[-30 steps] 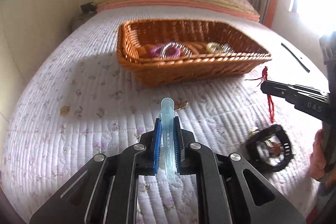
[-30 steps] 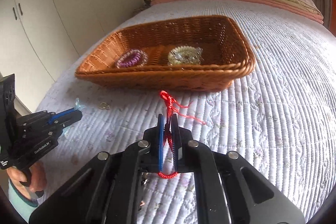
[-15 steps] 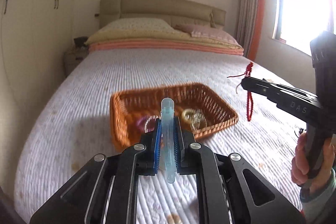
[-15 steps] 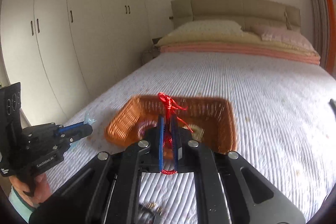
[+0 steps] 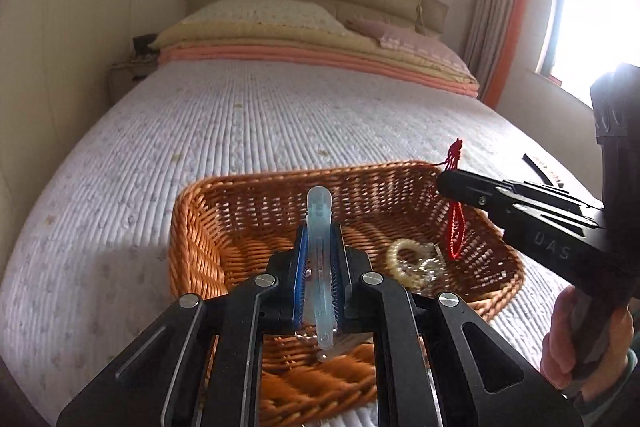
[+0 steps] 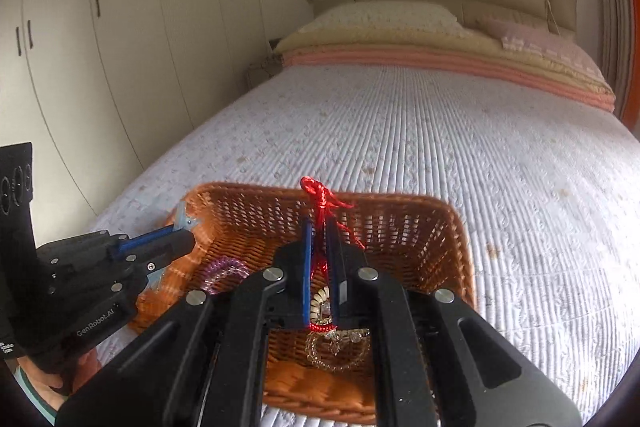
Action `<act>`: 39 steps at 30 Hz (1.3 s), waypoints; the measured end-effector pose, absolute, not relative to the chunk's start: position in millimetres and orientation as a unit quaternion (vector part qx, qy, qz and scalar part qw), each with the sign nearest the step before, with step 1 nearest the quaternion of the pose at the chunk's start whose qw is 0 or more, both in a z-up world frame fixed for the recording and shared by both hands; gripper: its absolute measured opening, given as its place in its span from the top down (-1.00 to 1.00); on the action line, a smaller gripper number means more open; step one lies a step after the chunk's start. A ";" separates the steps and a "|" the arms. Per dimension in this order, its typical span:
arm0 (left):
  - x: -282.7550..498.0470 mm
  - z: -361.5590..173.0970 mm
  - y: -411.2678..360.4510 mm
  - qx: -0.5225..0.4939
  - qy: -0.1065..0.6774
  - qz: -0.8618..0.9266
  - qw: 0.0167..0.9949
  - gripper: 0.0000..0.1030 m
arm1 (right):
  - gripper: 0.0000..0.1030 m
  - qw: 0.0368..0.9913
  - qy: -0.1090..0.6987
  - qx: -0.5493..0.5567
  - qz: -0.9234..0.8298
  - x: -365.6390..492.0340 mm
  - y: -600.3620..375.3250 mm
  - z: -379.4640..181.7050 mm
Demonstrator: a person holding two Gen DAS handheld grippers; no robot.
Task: Organize jewelry
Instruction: 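Carry the blue clip and red string into the basket and open both tools, then grasp the black watch with the right tool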
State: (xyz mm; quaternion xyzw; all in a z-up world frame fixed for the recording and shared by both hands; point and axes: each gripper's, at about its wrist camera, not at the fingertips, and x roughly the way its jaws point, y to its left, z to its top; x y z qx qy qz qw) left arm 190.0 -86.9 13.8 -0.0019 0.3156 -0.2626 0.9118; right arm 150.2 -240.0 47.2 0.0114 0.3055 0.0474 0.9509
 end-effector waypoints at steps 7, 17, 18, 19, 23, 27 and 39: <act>196.2 -1.4 -88.8 0.009 0.334 -0.258 0.906 0.82 | 0.90 0.934 0.353 0.044 0.039 182.6 -245.1 13.6; 186.2 8.7 -79.1 -0.019 0.324 -0.281 0.903 0.33 | 0.12 0.932 0.353 0.070 0.041 165.1 -256.7 14.1; 183.9 11.0 -78.9 -0.021 0.323 -0.283 0.903 0.31 | 0.06 0.934 0.349 0.068 0.039 162.4 -256.2 15.4; 180.7 13.5 -78.1 -0.023 0.322 -0.284 0.903 0.31 | 0.06 0.935 0.347 0.064 0.039 158.7 -255.5 16.4; 154.3 26.6 -70.0 -0.026 0.308 -0.289 0.906 0.22 | 0.06 0.938 0.339 0.061 0.050 128.8 -251.3 23.5; 122.1 39.3 -55.4 -0.027 0.290 -0.291 0.911 0.14 | 0.06 0.938 0.337 0.052 0.062 88.3 -241.5 25.8; 48.5 30.6 -14.0 -0.042 0.306 -0.281 0.909 0.14 | 0.06 0.916 0.389 0.057 0.073 -15.8 -221.0 -15.2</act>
